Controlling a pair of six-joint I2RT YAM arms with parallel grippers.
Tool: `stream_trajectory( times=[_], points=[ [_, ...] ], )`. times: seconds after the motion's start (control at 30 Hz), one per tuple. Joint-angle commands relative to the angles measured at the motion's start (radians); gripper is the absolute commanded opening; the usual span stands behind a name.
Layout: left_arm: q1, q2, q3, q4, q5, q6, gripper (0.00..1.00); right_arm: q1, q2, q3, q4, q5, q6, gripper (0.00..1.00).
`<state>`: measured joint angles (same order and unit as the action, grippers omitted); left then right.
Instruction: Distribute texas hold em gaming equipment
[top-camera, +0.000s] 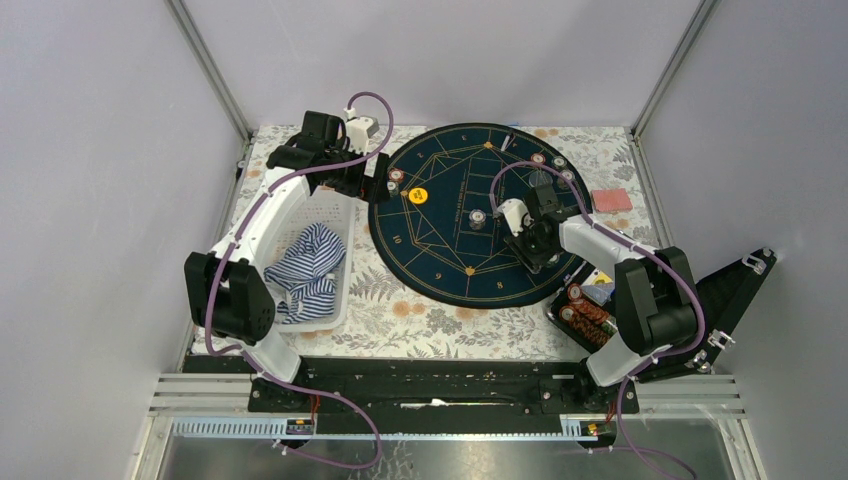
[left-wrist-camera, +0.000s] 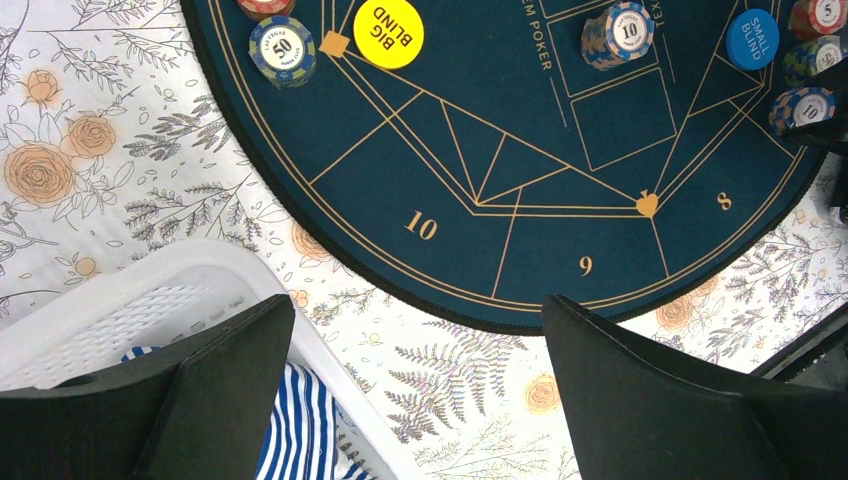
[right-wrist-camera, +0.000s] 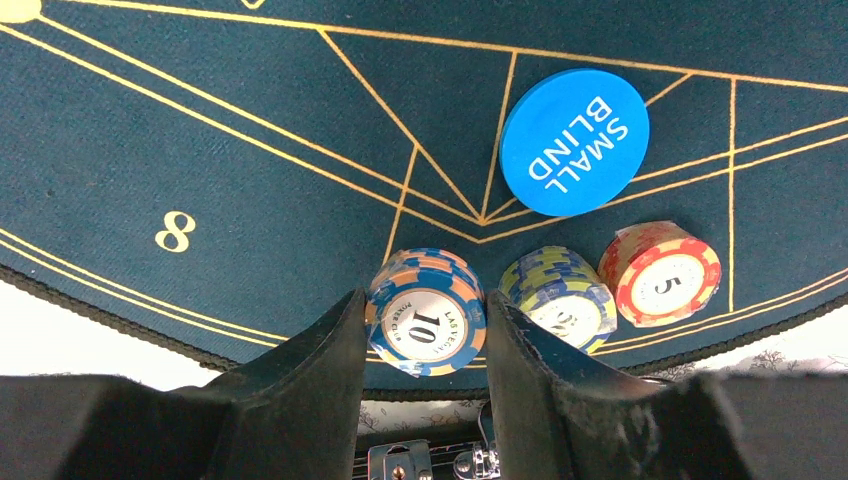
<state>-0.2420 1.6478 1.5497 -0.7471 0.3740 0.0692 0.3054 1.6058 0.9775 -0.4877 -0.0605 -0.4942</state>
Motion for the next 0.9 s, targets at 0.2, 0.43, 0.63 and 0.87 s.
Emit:
stream_trajectory(
  times=[0.2,0.43,0.63,0.87],
  points=[
    [0.006,-0.052,0.025,0.023,0.026,0.001,0.99,-0.004,0.015,-0.010,0.029,0.029,-0.019,0.51],
    [0.006,-0.053,0.026,0.023,0.027,0.002,0.99,-0.005,0.024,-0.006,0.026,0.034,-0.016,0.62],
    [0.006,-0.053,0.025,0.023,0.035,0.007,0.99,-0.005,-0.004,0.041,-0.024,0.009,-0.004,0.71],
    [-0.005,-0.002,0.090,-0.036,0.090,0.074,0.99,-0.005,-0.098,0.181,-0.139,-0.179,0.073,0.86]
  ],
)
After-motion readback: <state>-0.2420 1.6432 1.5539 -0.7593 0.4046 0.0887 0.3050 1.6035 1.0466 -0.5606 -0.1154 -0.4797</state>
